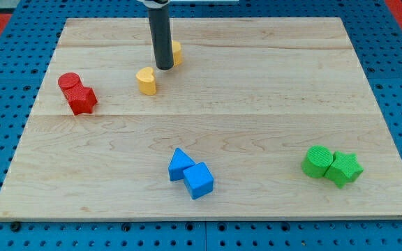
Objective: Place the yellow blocks horizontal to each other
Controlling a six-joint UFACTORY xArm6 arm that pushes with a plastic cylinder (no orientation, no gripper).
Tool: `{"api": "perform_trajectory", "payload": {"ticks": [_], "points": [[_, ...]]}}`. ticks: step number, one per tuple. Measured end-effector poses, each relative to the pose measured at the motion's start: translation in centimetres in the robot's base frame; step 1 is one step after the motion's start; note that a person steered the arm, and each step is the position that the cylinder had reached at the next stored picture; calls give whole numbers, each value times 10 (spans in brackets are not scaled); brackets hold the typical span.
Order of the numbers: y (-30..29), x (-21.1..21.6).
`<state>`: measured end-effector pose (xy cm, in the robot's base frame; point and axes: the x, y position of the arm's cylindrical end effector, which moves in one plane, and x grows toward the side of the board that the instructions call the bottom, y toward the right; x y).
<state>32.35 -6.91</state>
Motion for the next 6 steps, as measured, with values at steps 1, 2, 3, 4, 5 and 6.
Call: {"api": "perform_trajectory", "payload": {"ticks": [1, 2, 3, 4, 5, 6], "points": [[0, -1], [-36, -1], [-76, -1], [-76, 6], [-76, 35], [-76, 45]]}}
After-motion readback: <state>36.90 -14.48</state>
